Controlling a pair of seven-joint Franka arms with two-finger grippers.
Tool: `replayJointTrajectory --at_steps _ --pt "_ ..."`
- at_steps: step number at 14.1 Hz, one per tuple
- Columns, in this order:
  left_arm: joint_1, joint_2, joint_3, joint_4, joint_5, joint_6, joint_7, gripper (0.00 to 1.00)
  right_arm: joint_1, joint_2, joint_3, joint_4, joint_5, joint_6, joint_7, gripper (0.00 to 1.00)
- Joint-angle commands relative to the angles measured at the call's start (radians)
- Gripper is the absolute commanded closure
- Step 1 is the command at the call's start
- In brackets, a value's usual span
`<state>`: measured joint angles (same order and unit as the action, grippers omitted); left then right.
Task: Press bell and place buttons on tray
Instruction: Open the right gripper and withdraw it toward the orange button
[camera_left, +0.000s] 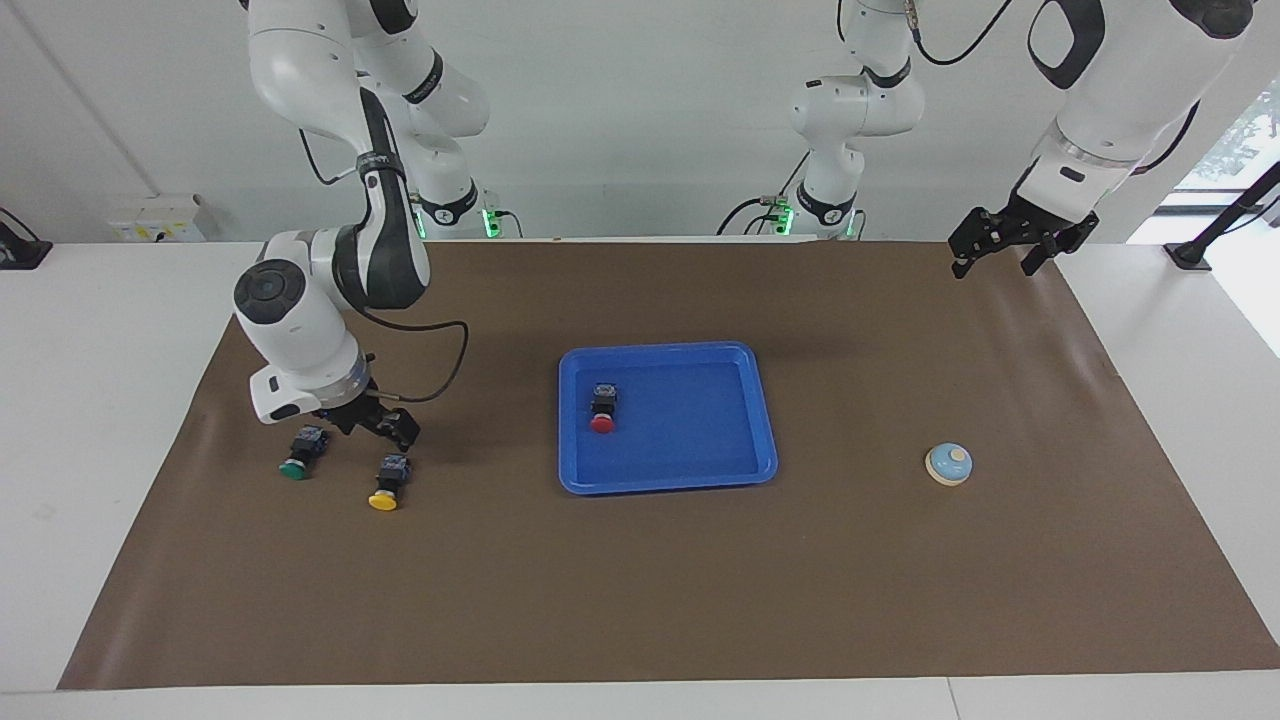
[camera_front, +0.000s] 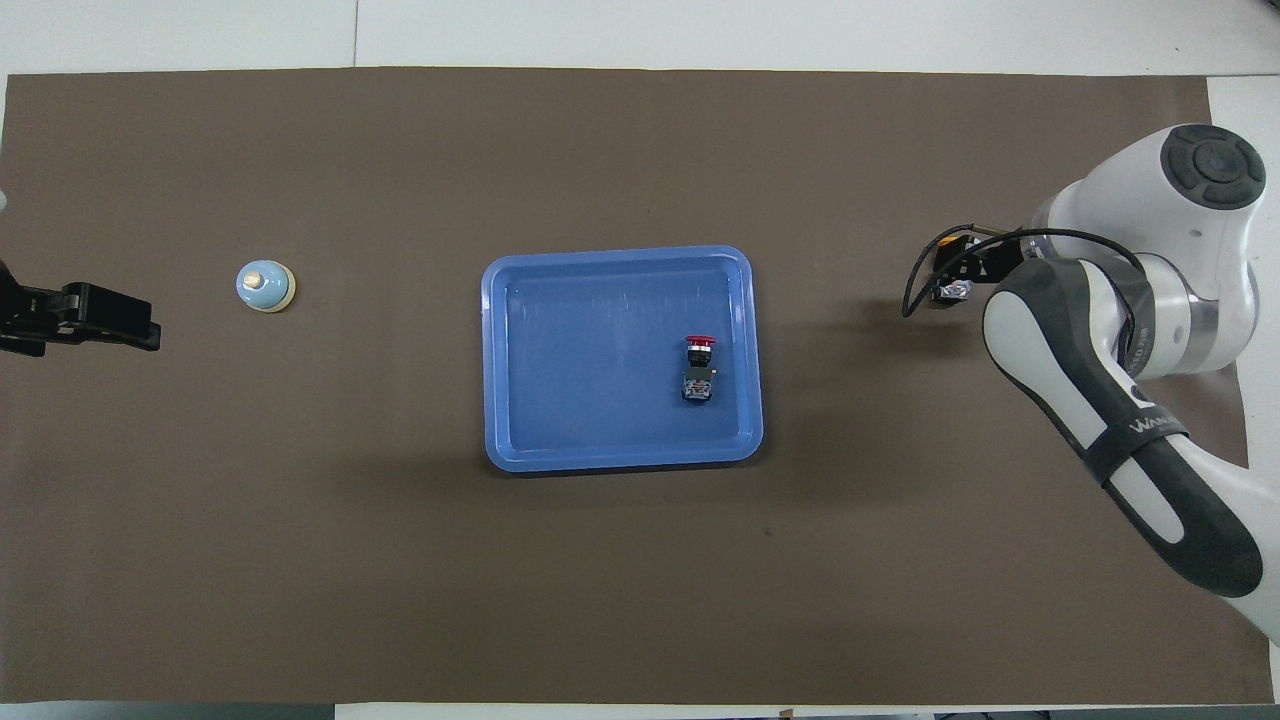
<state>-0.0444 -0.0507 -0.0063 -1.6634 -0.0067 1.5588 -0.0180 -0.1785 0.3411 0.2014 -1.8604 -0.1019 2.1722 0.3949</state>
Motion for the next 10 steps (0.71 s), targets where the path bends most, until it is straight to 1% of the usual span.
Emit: replayJointTrajectory --at_steps 1,8,9,10 --pt "0.001 0.0 0.005 0.005 -0.015 -0.013 -0.007 0.0 -0.009 0.03 0.007 -0.036 -0.024 0.101 -0.007 0.0" --pt "0.001 0.0 0.005 0.005 -0.015 -0.013 -0.007 0.0 -0.01 0.084 0.007 -0.04 -0.048 0.192 -0.008 0.01" --pt "0.0 0.0 0.005 0.005 -0.015 -0.013 -0.007 0.0 -0.01 0.085 0.007 -0.04 -0.048 0.202 -0.008 0.13" --pt "0.001 0.0 0.005 0.005 -0.015 -0.013 -0.007 0.0 -0.01 0.085 0.007 -0.04 -0.048 0.202 -0.007 0.32"
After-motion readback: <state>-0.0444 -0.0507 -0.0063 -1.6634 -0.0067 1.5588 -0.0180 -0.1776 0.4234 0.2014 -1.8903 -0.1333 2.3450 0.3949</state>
